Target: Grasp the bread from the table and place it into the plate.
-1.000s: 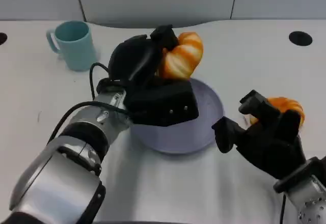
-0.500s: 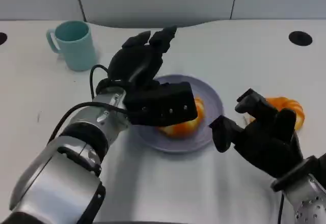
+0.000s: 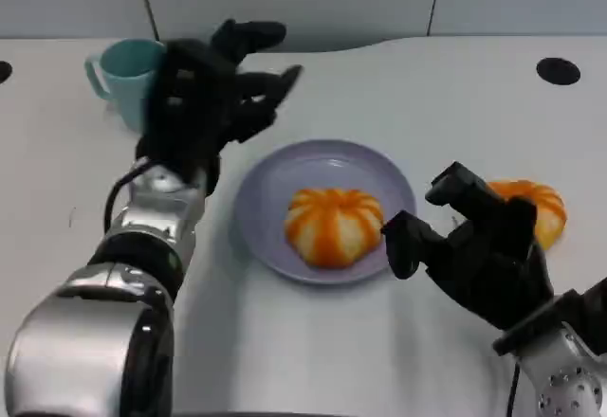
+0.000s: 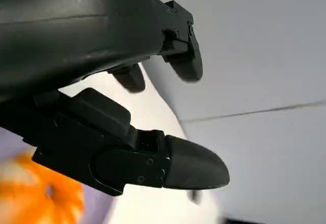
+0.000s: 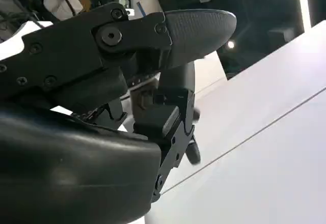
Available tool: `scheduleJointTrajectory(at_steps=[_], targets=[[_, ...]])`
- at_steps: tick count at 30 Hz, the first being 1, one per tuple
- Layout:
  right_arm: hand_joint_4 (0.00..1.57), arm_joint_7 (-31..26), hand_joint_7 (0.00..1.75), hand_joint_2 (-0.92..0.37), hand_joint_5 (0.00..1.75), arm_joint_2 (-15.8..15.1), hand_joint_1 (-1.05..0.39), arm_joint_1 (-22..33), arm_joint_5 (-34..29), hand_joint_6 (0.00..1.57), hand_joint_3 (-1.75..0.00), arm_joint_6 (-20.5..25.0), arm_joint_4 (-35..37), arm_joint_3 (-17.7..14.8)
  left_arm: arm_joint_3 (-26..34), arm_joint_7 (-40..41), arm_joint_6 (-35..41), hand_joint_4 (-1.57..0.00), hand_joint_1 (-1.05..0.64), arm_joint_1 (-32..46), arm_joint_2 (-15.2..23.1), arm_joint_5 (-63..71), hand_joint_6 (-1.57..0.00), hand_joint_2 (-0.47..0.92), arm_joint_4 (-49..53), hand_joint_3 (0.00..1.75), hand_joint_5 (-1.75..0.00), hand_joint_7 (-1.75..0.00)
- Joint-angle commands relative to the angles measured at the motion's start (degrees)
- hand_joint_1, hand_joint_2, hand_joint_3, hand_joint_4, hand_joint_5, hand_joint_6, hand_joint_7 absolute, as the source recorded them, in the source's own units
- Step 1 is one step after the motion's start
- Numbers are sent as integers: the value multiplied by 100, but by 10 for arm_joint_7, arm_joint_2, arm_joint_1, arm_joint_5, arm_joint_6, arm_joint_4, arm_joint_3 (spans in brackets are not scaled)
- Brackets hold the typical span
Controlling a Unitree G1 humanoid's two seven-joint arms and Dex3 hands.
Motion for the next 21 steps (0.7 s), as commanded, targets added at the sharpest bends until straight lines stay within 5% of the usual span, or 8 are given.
scheduleJointTrajectory(at_steps=[1,2,6,11,21], targets=[[89,-16,94,-92,149,1,-79,-1,3,82,-25,12,-11,-1,161,-230,86,-18,-105,21,8,-199,-20,92,-32,10,-143,-127],[89,-23,94,-92,149,0,-79,-1,5,82,-25,24,-15,-1,174,-270,107,-19,-105,35,15,-219,-21,92,-37,9,-140,-126],[92,-25,78,-92,140,-2,-79,7,12,91,-21,48,-29,1,190,-381,148,-58,-105,100,29,-256,-54,84,-57,1,-83,-71],[92,-21,74,-92,136,-9,-78,26,11,93,-24,61,-50,4,190,-451,147,-81,-105,186,28,-268,-79,81,-80,0,-52,-36],[95,-39,79,-92,141,-15,-80,65,4,93,-24,75,-82,14,197,-451,130,-105,-105,295,1,-288,-95,82,-112,1,-42,-30]])
